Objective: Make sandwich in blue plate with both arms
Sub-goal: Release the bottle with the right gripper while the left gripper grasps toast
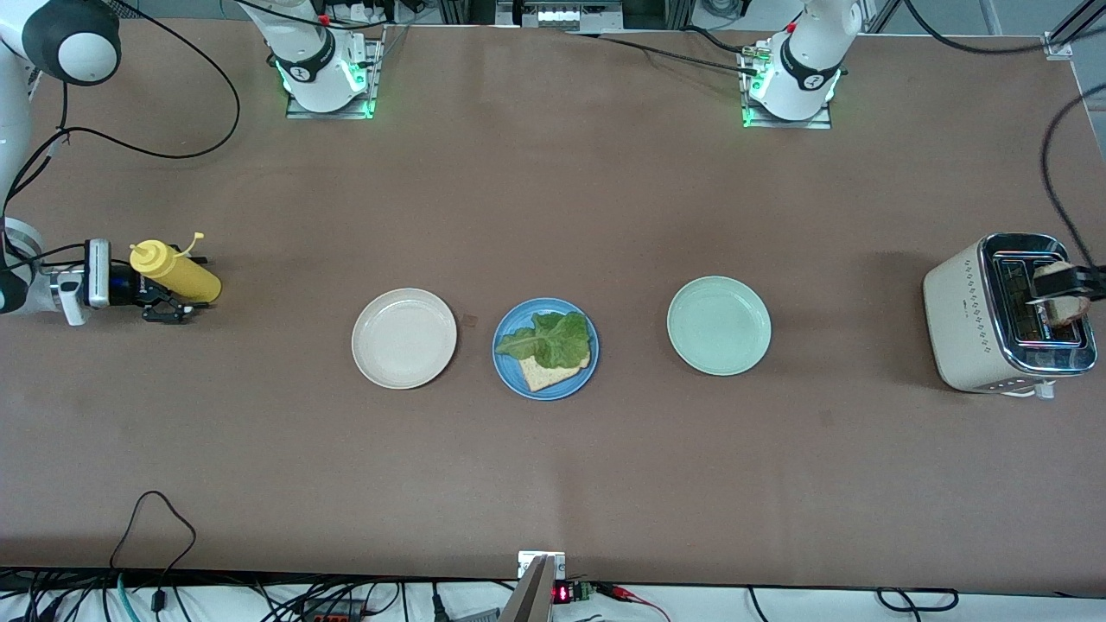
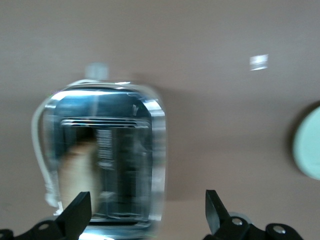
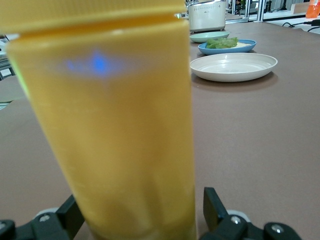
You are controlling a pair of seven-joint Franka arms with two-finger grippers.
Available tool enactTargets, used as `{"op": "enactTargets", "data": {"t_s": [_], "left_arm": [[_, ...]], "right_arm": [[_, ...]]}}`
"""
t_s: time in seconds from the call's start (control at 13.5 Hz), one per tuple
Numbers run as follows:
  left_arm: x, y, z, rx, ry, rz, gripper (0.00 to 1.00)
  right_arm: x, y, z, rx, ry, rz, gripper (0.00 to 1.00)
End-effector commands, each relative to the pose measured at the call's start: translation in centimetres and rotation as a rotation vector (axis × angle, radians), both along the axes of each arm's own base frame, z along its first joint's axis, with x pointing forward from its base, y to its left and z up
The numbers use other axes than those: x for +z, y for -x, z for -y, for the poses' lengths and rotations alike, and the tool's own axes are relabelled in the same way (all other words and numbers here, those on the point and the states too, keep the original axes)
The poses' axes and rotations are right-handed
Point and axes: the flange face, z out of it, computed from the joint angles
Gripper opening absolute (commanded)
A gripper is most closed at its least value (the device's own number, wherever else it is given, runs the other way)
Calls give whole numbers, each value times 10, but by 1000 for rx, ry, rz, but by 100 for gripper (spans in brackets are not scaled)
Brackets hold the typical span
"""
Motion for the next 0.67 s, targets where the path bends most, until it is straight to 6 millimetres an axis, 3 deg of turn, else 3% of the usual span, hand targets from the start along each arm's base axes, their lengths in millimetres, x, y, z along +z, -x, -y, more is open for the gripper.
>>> {"op": "enactTargets", "data": {"t_s": [0.0, 0.22, 0.37, 0.59], "left_arm": [[-20, -2, -51, -59, 30, -10, 100], [-32, 6, -66, -41, 29, -33, 100], [-52, 9, -75, -44, 46, -59, 100], [-71, 15, -87, -143, 77, -76, 100]], "right_arm": [[1, 3, 11, -34, -13, 14, 100], [5, 16, 37, -67, 2, 21, 100], [8, 31, 62, -103, 25, 14, 100], [20, 36, 86, -120, 68, 20, 100]]}}
